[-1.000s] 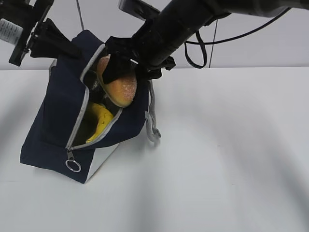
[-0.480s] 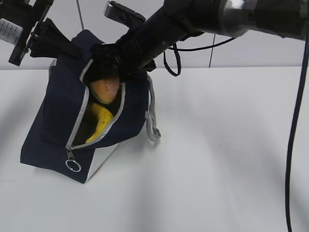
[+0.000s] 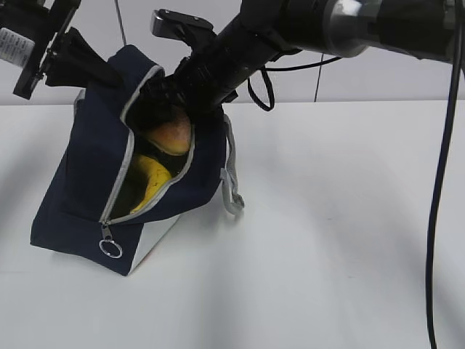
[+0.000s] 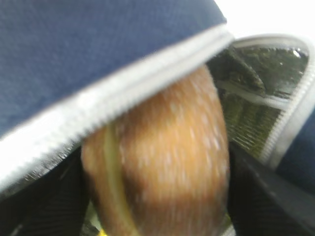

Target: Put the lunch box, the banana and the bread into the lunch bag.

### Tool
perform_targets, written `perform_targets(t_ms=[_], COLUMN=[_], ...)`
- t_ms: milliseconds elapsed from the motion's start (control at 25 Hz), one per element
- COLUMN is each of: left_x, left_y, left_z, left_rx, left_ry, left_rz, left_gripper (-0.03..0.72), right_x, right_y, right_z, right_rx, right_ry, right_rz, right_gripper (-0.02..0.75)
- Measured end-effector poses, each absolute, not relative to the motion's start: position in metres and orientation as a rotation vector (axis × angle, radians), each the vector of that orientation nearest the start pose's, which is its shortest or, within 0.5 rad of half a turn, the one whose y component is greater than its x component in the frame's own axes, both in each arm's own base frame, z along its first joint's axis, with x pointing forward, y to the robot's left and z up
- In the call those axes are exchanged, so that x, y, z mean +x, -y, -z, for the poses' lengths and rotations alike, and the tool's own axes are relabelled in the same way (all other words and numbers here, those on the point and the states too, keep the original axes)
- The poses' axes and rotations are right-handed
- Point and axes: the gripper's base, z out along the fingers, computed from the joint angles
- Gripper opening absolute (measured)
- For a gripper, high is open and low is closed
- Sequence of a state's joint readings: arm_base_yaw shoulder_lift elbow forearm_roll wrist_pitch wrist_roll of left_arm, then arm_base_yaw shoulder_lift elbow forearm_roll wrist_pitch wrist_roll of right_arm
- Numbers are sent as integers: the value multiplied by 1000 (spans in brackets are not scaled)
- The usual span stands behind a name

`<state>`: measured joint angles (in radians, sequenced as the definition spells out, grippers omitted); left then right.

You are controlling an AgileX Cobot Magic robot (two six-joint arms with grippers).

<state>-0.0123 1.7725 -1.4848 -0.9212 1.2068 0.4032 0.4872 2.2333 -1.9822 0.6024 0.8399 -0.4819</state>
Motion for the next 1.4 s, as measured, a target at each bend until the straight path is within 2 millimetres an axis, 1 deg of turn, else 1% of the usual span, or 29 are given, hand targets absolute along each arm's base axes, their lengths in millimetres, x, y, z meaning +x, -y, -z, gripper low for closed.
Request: perform_targets(t_ms=[240, 400, 520, 600, 760, 920, 1000, 1080, 1160, 1240, 1400], left_x=[365, 365, 365, 365, 365, 365, 365, 365, 365, 365, 365], left_y=[72, 72, 72, 72, 72, 72, 72, 72, 72, 72, 72], left_z=[-307, -307, -307, -307, -307, -307, -307, -307, -307, -307, -307], left_rx=[180, 180, 180, 180, 180, 180, 180, 180, 180, 180, 182], left_ry=[-2576, -2575, -2575, -2575, -2575, -2575, -2575, -2575, -2575, -2575, -2575], left_rz=[1160, 1162, 1162, 1162, 1162, 1162, 1162, 1162, 1162, 1162, 1161], left_gripper=[-1, -1, -1, -1, -1, -1, -1, -1, -1, -1, -1], right_x=[430, 430, 427, 426, 425, 427, 428, 426, 422, 415, 399], right_y=[-271, -272, -270, -265, -251, -236, -228, -223, -220, -216, -207], right_z=[-244, -253, -264, -274, -288, -298, -302, -306, -308, -311, -309], right_rx=[-867, -890, -969, -1009, -1019, -923, -857, -801, -782, -777, -783], right_ry=[-2331, -2314, -2324, -2344, -2434, -2500, -2530, -2558, -2577, -2594, -2649], right_rz=[-710, -716, -691, -661, -627, -588, -536, -499, -489, -478, -443], right_gripper=[655, 659, 655, 636, 557, 484, 461, 445, 438, 432, 426])
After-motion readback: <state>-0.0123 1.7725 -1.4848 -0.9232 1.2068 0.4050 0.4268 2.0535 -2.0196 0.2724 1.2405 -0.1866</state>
